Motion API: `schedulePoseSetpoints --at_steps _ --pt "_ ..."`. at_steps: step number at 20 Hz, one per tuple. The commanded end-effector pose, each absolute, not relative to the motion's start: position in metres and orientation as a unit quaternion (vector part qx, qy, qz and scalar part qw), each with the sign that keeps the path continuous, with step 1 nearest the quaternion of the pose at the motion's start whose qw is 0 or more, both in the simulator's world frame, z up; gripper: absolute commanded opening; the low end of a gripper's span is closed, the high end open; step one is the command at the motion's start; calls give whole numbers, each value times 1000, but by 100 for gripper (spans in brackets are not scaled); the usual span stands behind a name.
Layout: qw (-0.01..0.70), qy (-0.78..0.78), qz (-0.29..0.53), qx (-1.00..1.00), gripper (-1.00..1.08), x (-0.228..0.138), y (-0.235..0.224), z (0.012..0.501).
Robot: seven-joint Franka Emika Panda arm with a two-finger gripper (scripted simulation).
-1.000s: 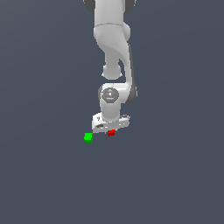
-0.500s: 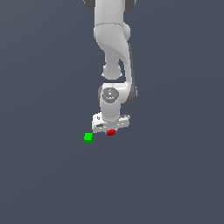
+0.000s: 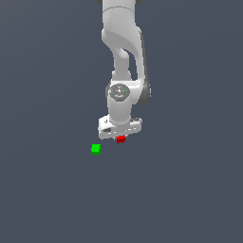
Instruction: Stack the red cube on top of the green cube.
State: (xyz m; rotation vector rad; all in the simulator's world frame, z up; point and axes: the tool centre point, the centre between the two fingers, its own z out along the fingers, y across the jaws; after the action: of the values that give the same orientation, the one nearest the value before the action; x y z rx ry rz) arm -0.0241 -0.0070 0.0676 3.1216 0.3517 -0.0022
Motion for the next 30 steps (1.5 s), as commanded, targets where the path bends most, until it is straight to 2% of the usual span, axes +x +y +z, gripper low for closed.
schedulePoseSetpoints --at_steps 1,8,16,30 --pt "0 112 0 994 -100 -24 -7 86" --pt "0 112 0 994 -100 -23 -7 117" --pt "0 112 0 994 -100 -21 -13 115" --pt "0 112 0 994 -100 10 -105 73"
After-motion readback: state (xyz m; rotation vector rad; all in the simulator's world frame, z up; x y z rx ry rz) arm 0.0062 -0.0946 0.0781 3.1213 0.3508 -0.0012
